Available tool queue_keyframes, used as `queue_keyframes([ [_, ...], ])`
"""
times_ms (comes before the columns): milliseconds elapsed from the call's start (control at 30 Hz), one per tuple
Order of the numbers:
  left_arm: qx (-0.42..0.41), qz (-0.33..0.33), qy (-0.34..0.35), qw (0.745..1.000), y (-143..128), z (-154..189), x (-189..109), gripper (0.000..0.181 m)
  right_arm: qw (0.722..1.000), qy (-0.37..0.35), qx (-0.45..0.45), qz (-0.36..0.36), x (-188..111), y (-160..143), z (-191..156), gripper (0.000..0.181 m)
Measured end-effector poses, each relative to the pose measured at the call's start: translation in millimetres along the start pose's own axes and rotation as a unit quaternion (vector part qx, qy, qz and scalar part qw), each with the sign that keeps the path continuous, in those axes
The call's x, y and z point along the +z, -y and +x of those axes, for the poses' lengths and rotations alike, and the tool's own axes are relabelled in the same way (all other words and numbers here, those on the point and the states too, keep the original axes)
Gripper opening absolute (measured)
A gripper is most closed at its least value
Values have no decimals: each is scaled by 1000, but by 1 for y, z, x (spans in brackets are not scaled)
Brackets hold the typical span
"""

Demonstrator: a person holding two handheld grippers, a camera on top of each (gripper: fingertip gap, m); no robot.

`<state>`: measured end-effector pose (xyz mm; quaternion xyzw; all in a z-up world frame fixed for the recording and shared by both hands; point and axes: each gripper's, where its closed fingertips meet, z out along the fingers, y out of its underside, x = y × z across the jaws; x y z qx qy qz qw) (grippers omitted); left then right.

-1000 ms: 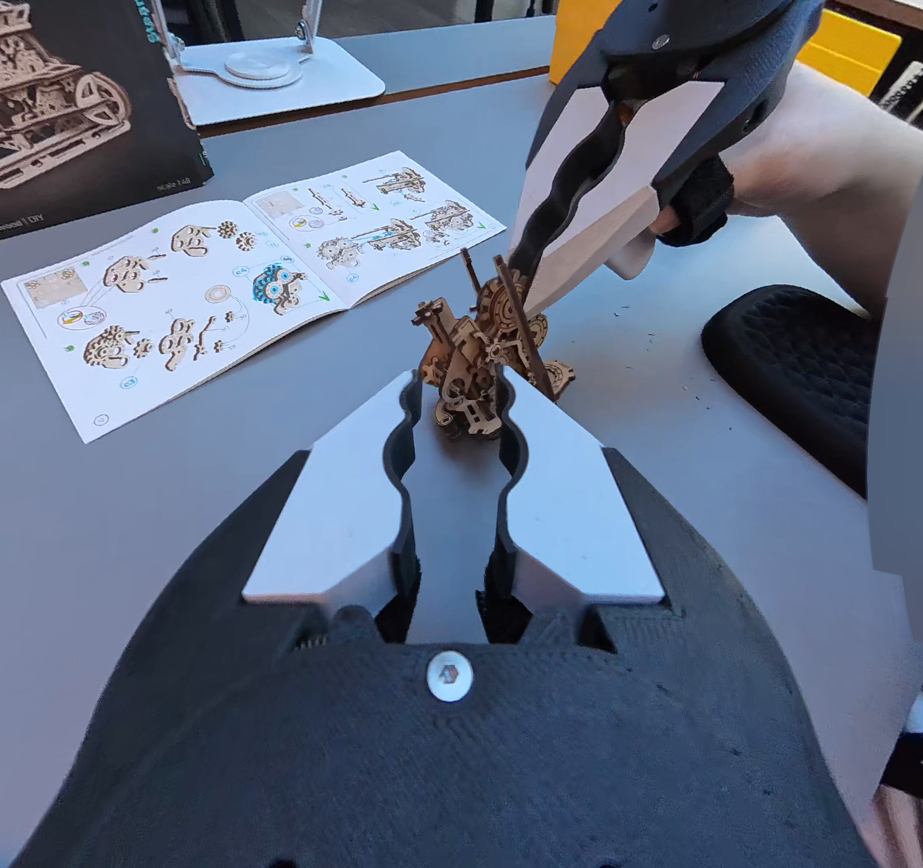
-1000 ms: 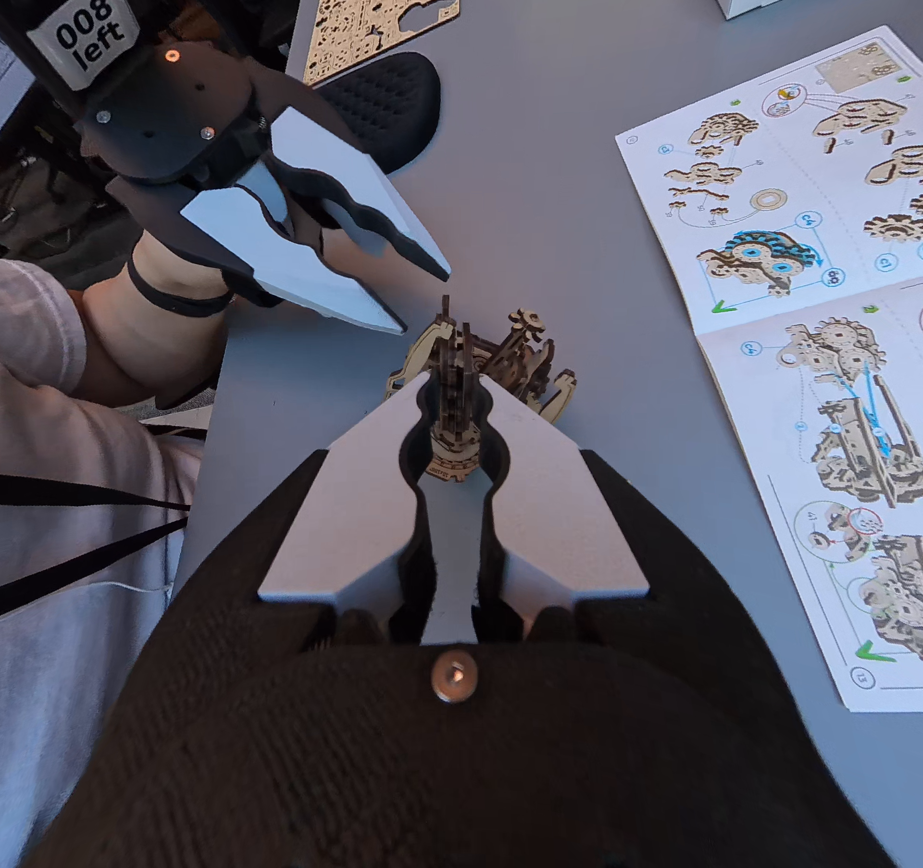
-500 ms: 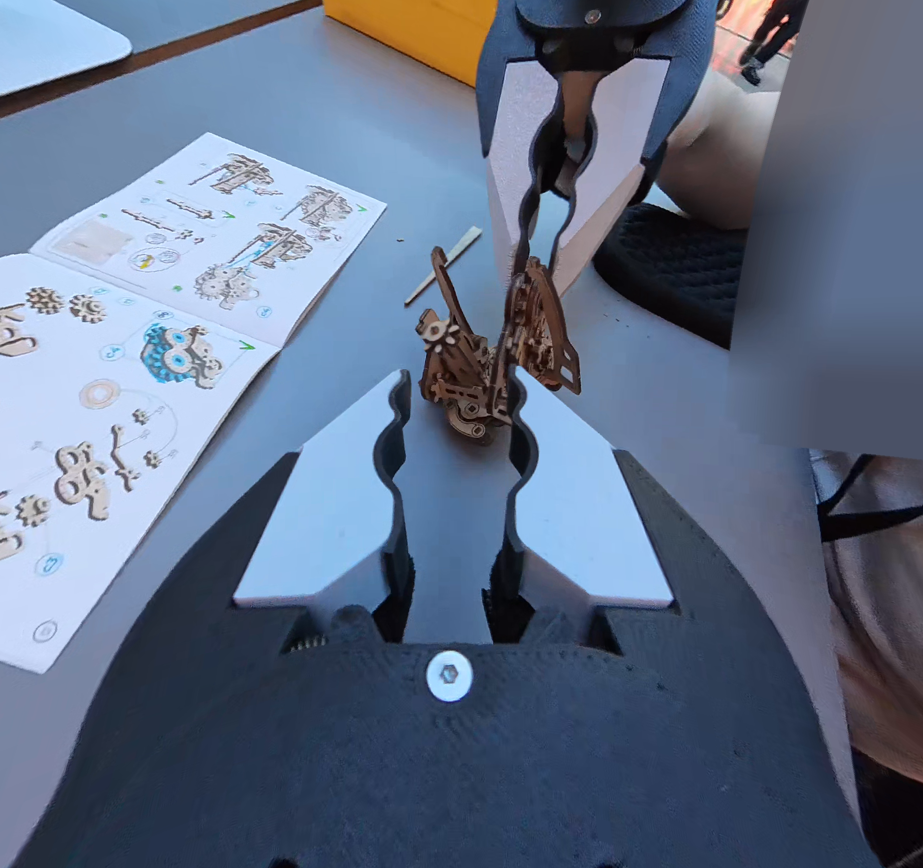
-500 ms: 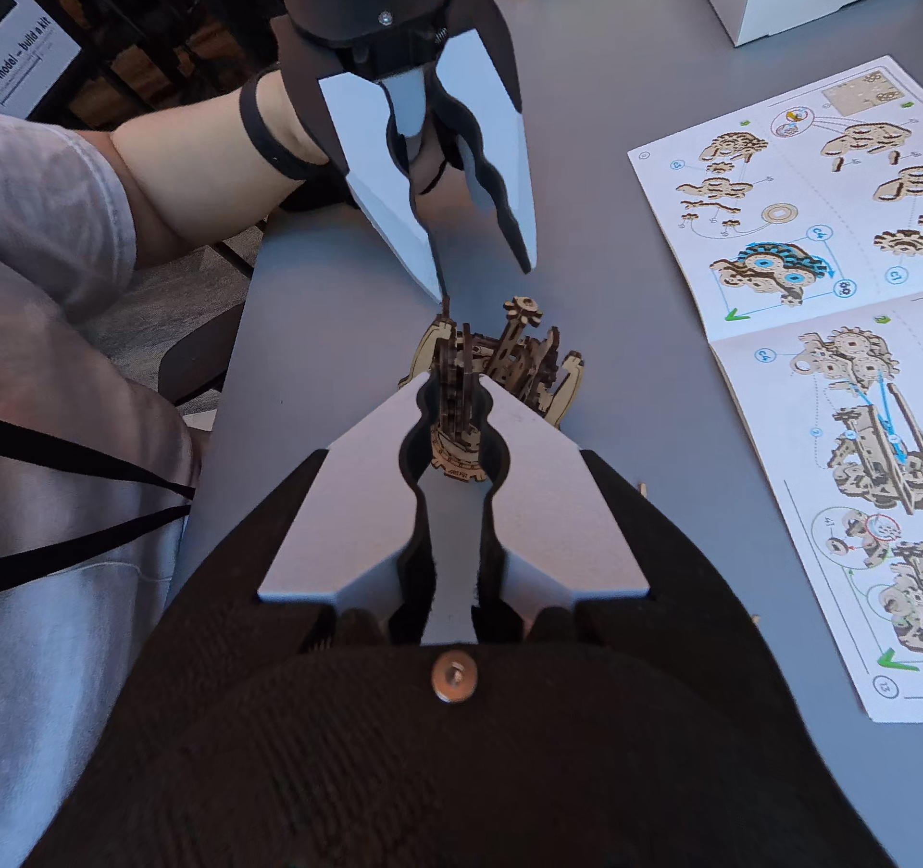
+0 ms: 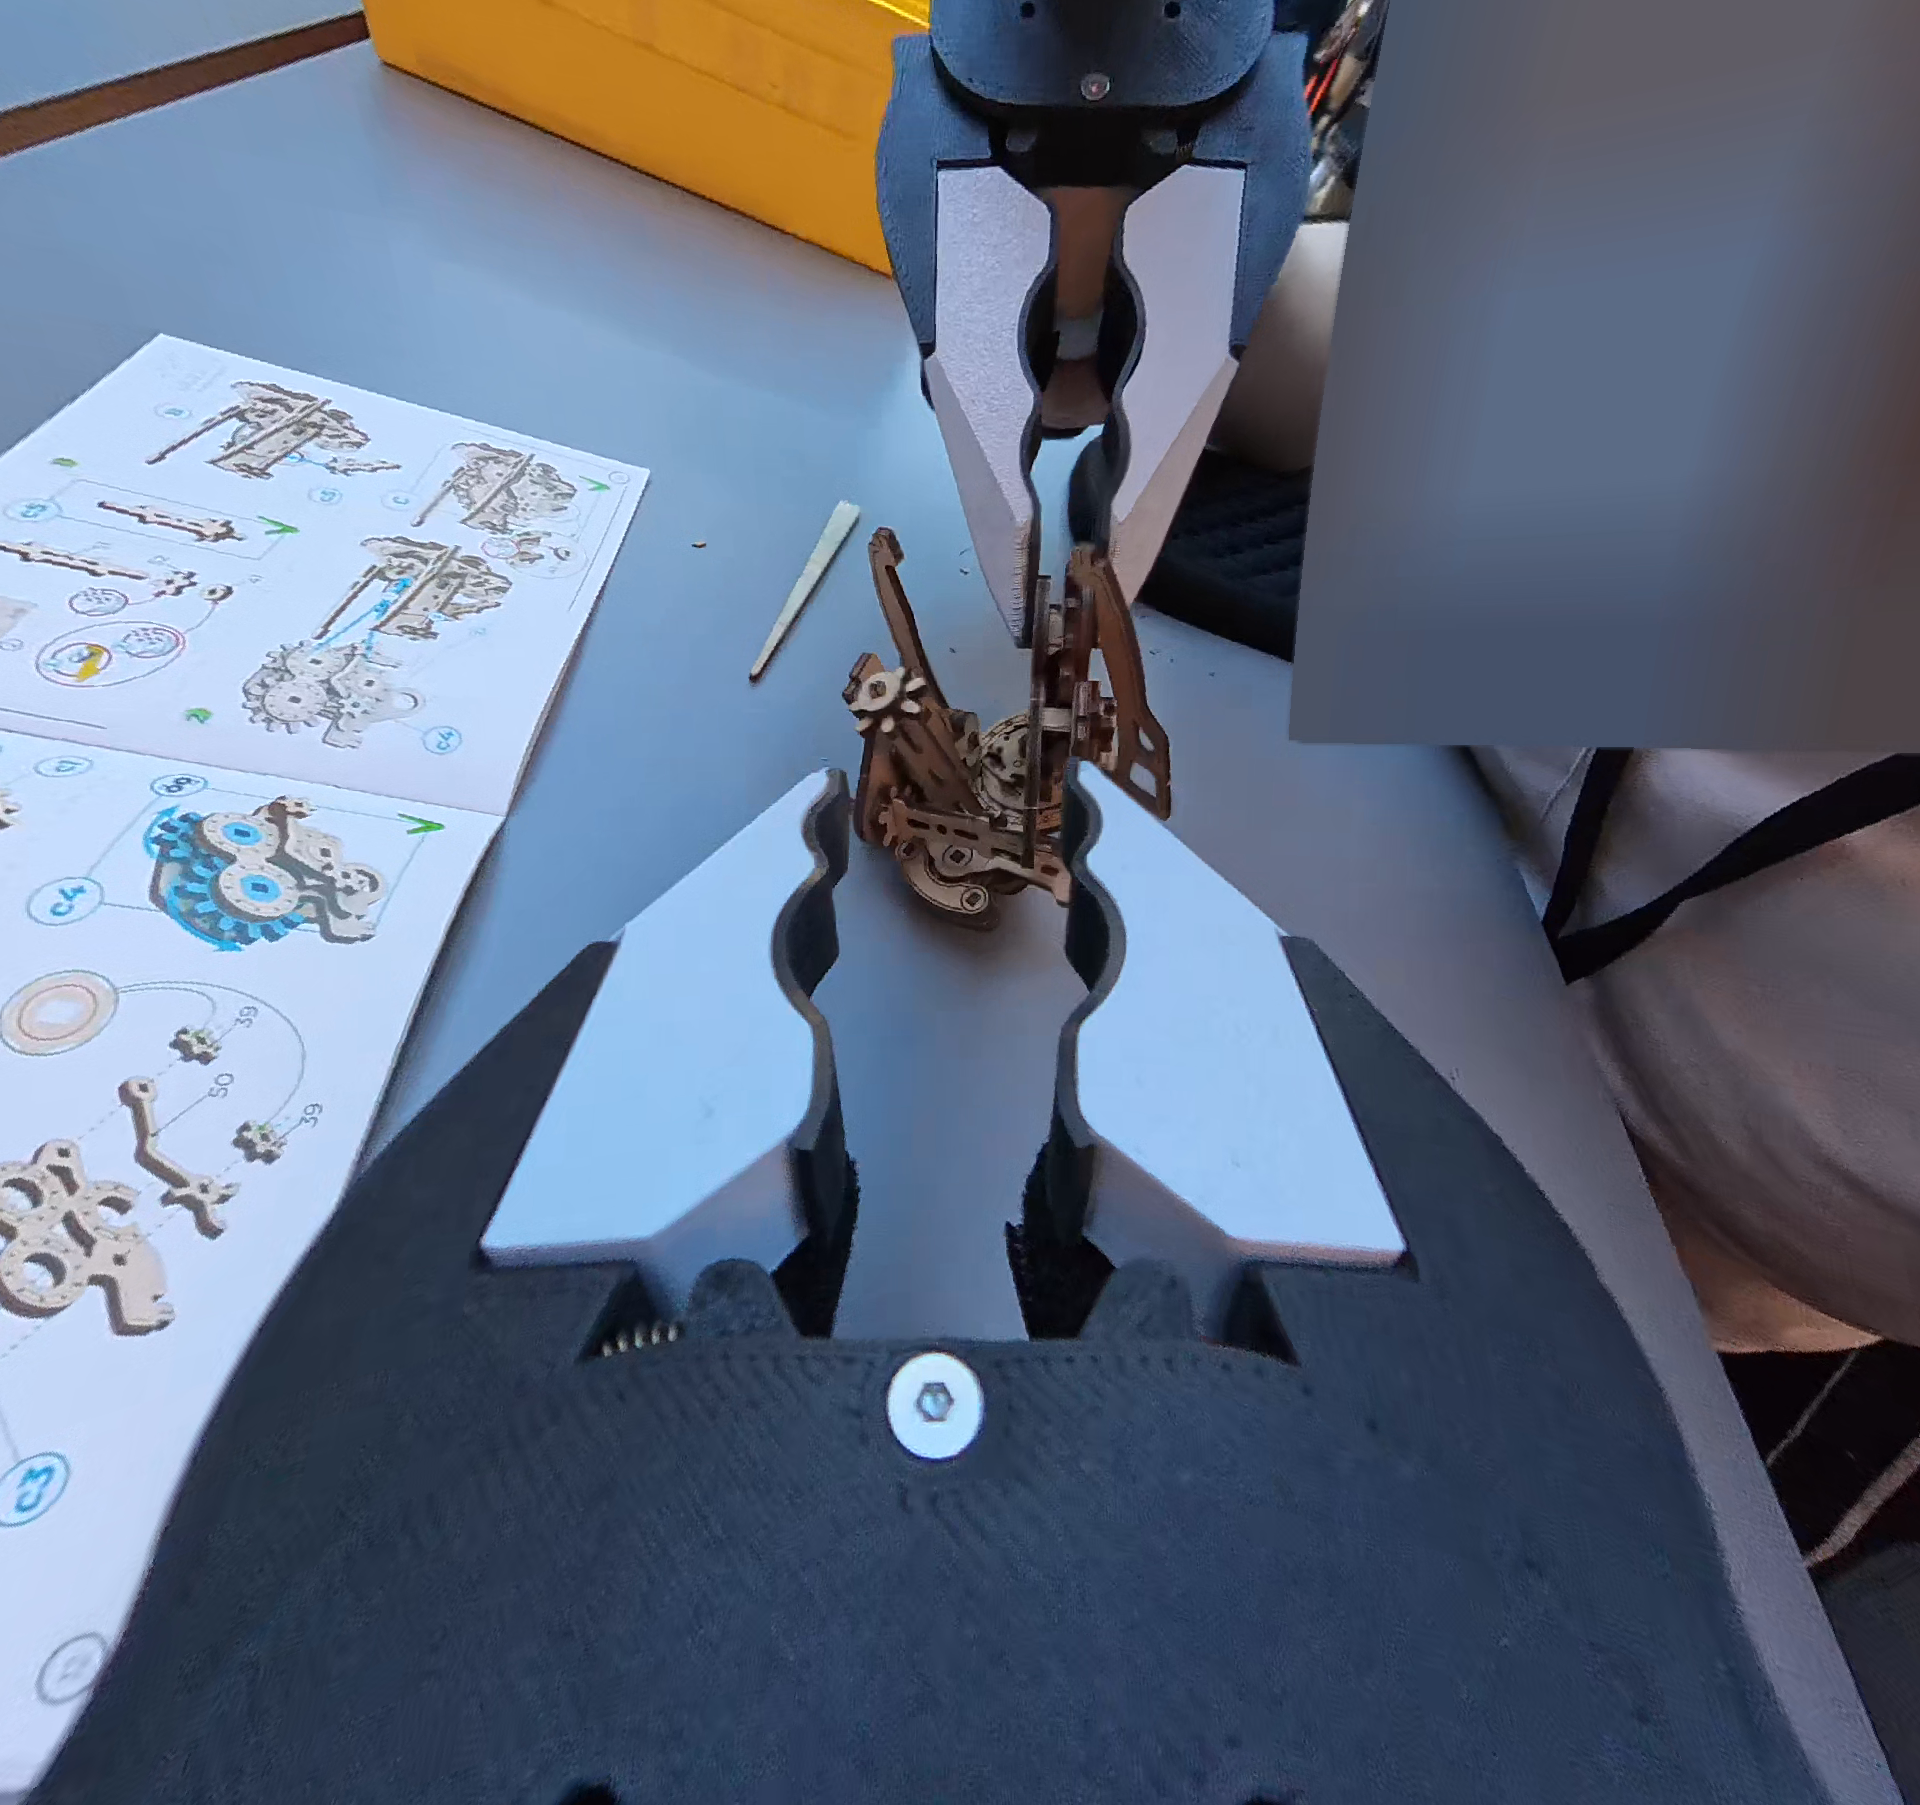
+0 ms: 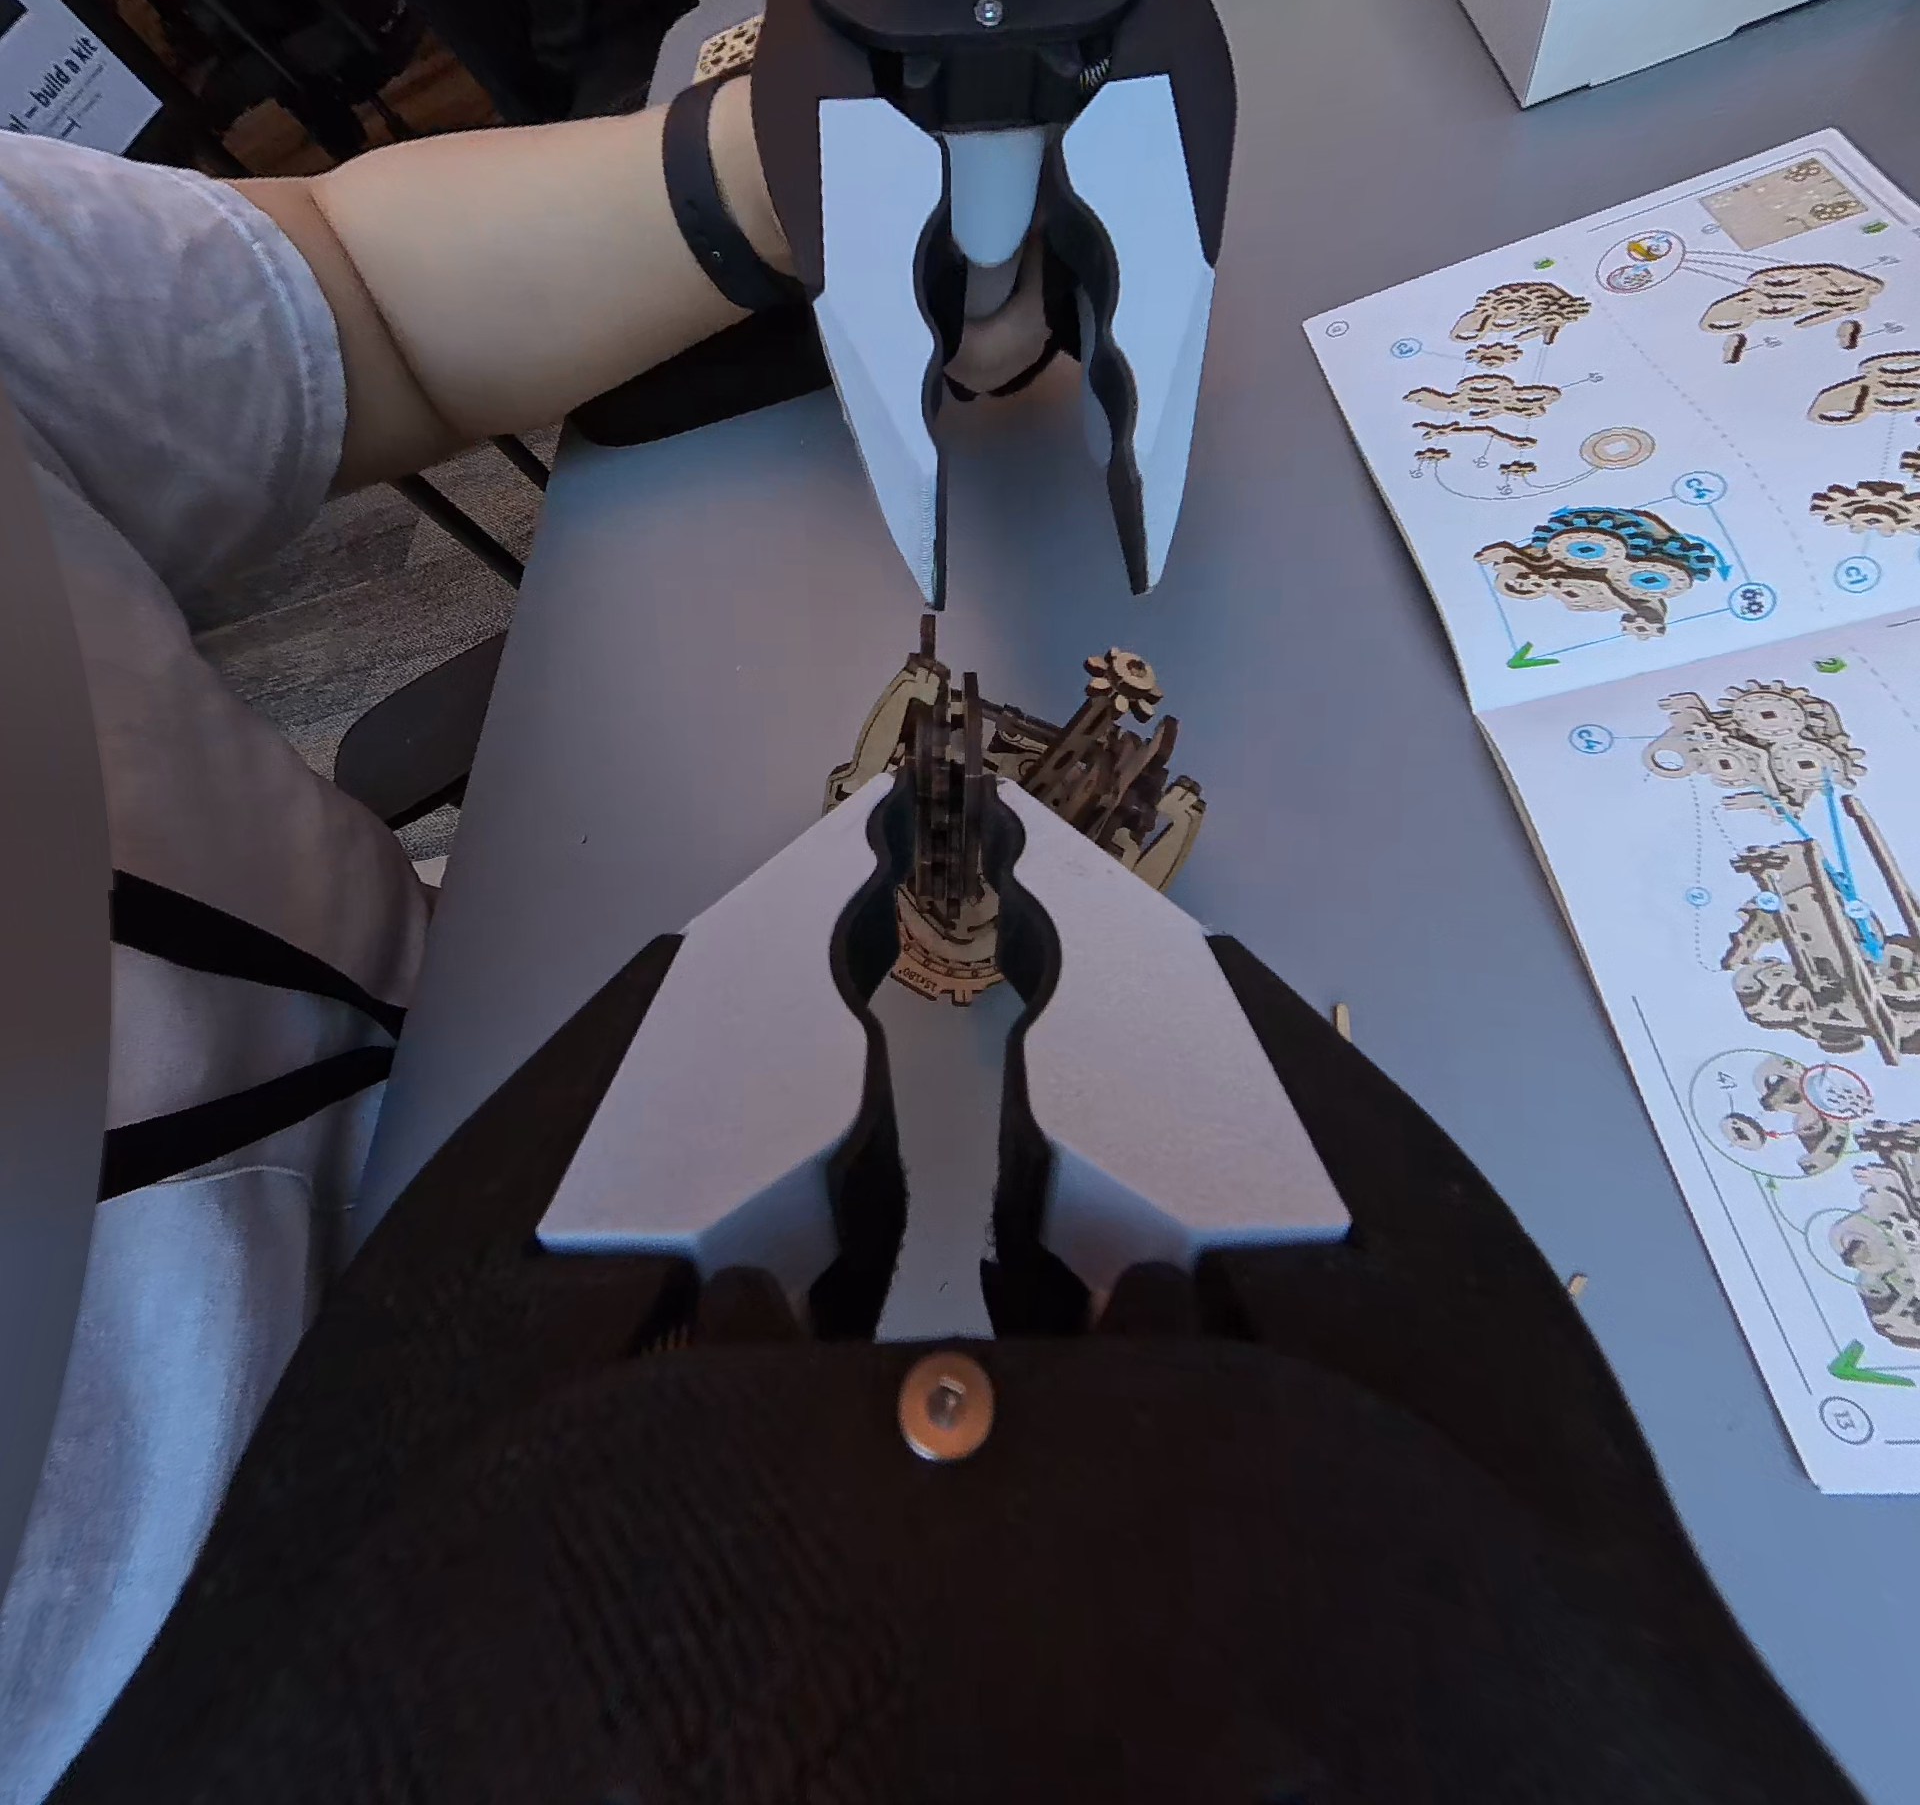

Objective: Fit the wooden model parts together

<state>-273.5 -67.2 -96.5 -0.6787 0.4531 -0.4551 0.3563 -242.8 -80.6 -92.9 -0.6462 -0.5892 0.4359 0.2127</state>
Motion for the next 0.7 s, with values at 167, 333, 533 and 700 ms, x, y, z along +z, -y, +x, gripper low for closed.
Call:
queue_keyframes([
  [167,-17,6,-30,999,-8,3,3,39,1000,3,-1,0,0,-1,-1,10],
  [333,-14,11,-39,999,-11,9,4,39,1000,10,0,0,-1,-2,-2,10],
  [533,-10,12,-48,999,-12,17,5,34,1000,13,-2,1,-2,-3,-2,10],
  [700,-4,9,-50,999,-13,21,9,30,1000,14,-3,-1,-3,-3,-3,10],
])
